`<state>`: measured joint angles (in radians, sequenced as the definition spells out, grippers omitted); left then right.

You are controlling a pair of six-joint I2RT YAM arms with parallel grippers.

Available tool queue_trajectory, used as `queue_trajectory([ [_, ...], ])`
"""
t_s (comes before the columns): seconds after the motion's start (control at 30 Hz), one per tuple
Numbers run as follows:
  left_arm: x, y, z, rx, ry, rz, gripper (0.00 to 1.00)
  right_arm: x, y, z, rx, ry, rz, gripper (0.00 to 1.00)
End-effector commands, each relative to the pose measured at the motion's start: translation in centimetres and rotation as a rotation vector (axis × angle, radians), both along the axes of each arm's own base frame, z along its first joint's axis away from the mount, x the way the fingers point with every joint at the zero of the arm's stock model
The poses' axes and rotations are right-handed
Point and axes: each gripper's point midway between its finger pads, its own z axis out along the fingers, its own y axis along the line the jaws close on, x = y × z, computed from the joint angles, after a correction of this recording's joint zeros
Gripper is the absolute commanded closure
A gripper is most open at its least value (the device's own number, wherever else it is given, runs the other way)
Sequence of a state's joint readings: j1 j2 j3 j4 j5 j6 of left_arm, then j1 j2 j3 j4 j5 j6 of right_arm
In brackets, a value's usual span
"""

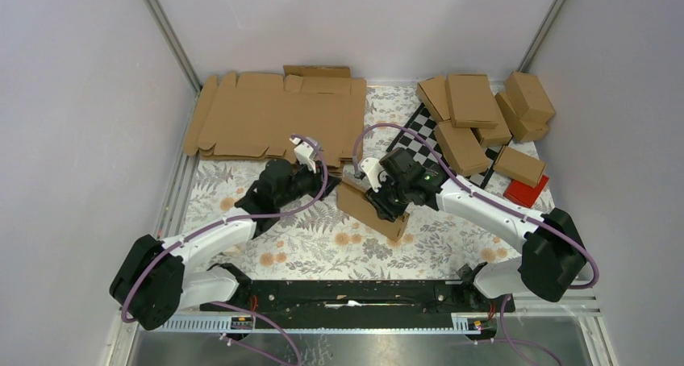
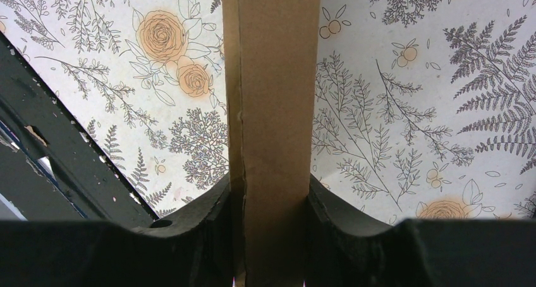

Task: Fold the paper box

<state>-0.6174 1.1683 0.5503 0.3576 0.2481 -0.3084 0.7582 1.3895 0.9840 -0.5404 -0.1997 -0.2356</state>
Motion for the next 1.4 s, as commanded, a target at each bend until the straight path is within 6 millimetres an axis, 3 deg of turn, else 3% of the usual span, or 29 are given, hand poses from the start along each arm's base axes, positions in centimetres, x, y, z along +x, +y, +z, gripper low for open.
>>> queue_trajectory([
  [0.0, 1.5, -0.2, 1.5, 0.023, -0.056, 0.03, 0.77, 0.3, 0.2, 0.5, -0.001, -0.005, 0.002, 0.69],
  [0.07, 1.4, 0.0, 1.4, 0.03, -0.059, 0.034, 0.72, 0.3, 0.2, 0.4, -0.002, -0.002, 0.002, 0.69],
  [0.37, 1.1, 0.7, 1.2, 0.032, -0.064, 0.061, 0.74, 0.3, 0.1, 0.5, -0.002, -0.007, 0.001, 0.69],
  [0.73, -0.3, 1.9, 1.2, -0.002, -0.099, 0.071, 0.59, 0.2, 0.0, 0.4, -0.005, -0.009, 0.003, 0.69],
  [1.37, 1.2, -0.7, 2.2, 0.001, -0.104, -0.009, 0.71, 0.3, 0.2, 0.4, -0.003, -0.004, 0.006, 0.69],
])
